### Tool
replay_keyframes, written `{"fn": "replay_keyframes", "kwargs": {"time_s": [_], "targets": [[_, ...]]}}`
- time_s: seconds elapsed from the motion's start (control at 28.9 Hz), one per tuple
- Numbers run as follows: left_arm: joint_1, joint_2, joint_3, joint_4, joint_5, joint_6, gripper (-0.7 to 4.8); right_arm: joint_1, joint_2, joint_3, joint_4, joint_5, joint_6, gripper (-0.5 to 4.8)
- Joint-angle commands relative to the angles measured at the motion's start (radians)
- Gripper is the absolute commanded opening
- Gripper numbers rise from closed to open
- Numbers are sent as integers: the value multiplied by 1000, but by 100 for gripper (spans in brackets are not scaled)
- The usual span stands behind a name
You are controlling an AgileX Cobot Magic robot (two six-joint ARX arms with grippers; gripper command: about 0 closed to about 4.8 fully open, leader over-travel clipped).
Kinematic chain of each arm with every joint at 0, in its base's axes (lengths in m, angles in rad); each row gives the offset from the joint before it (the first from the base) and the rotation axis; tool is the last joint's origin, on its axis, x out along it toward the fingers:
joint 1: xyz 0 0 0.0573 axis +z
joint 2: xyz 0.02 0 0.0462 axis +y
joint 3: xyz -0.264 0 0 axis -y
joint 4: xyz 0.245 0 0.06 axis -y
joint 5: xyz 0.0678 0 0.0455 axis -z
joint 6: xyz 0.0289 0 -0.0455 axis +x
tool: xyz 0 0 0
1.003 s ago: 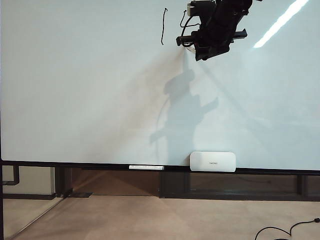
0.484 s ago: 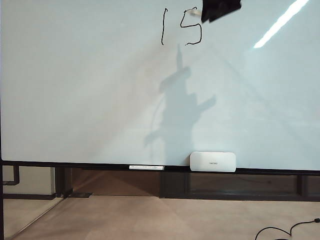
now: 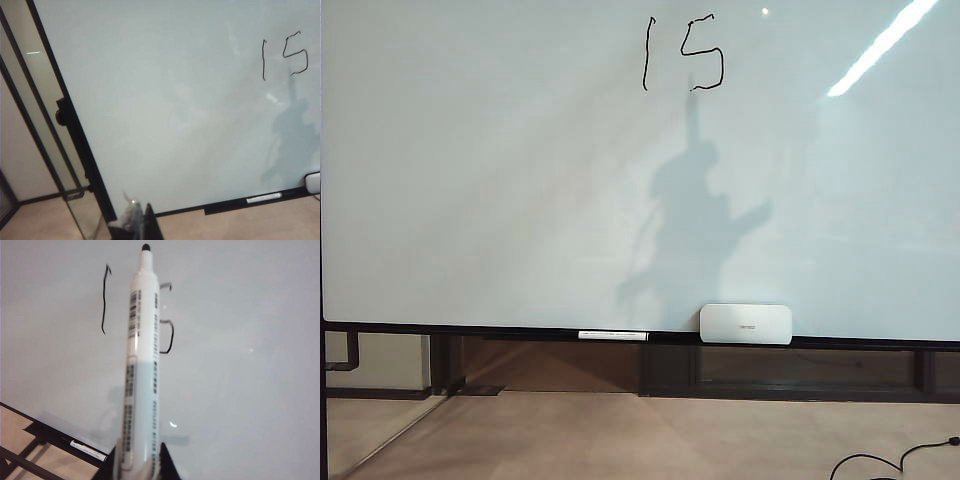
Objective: Reach to the right to find the marker pen, pick it up, and write the number 15 on the whiteboard.
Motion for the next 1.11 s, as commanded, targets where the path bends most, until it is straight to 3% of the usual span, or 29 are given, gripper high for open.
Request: {"fn": "replay_keyframes", "kwargs": {"time_s": [0.03,0.31,0.69,0.97,1.11], "targets": [[1,-2,6,-25,-19,3,-5,3,-72,2,-69,0,-13,-2],[1,-15,30,-56,-19,-8,-5,-1,-315,-141,-127,-2,-76,-1],[1,-17,204,-285,-7,18,-5,-1,-665,-284,-332,-27,-212,-1],[6,-90,268,-380,39,-75,-5,-1,-879,-290,-542,10,-192,-2],[85,-100,259,-419,134,-120,-5,0,-950,-290,-618,2,-99,-2]]}}
